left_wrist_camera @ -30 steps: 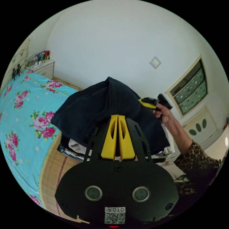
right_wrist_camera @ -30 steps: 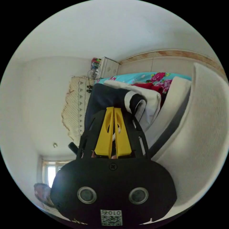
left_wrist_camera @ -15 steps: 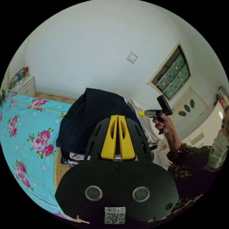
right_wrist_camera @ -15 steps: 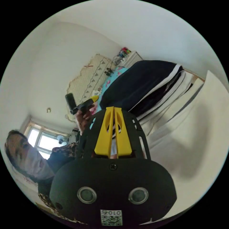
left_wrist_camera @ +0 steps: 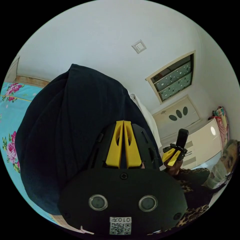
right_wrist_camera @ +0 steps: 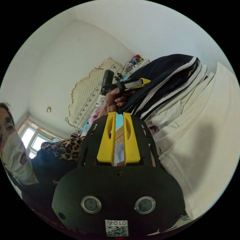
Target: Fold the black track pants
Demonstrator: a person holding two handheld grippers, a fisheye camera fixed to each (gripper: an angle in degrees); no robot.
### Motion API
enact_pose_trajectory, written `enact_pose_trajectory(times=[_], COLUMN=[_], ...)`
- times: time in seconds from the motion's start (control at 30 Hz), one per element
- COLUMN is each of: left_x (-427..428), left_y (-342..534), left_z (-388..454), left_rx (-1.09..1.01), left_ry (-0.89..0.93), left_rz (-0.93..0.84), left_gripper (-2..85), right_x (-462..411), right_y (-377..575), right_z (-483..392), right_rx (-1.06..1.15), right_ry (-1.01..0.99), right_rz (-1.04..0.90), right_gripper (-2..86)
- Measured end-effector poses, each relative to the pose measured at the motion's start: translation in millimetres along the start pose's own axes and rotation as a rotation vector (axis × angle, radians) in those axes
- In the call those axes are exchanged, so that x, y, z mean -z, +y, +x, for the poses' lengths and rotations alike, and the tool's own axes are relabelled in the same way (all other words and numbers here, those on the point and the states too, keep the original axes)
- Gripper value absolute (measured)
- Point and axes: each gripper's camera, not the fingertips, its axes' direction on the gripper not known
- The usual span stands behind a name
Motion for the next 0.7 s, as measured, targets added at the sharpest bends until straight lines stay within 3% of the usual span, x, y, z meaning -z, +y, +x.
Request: enact_pose_trajectory(times=[0.23, 0.43, 0.57, 0.7], left_x=[3, 12, 16, 19], left_y=[1, 3, 1, -1], left_z=[-8, -21, -34, -40], left_rx=[-0.011, -0.004, 0.006, -0.015], left_ry=[0.001, 0.026, 0.078, 0.098], left_rz=[0.001, 0.021, 0.019, -0.001], left_gripper=[-0.2, -0.2, -0.2, -0.2], right_x=[-27, -19, -18, 7], right_y=[-1, 7, 16, 18], right_z=[-41, -38, -28, -29], right_rx=[0.073, 0.021, -0.035, 0.007], right_ry=[0.288, 0.08, 0.124, -0.075], right_rz=[-0.009, -0.031, -0.044, 0.104], right_gripper=[4.8, 2.9, 3.3, 5.6])
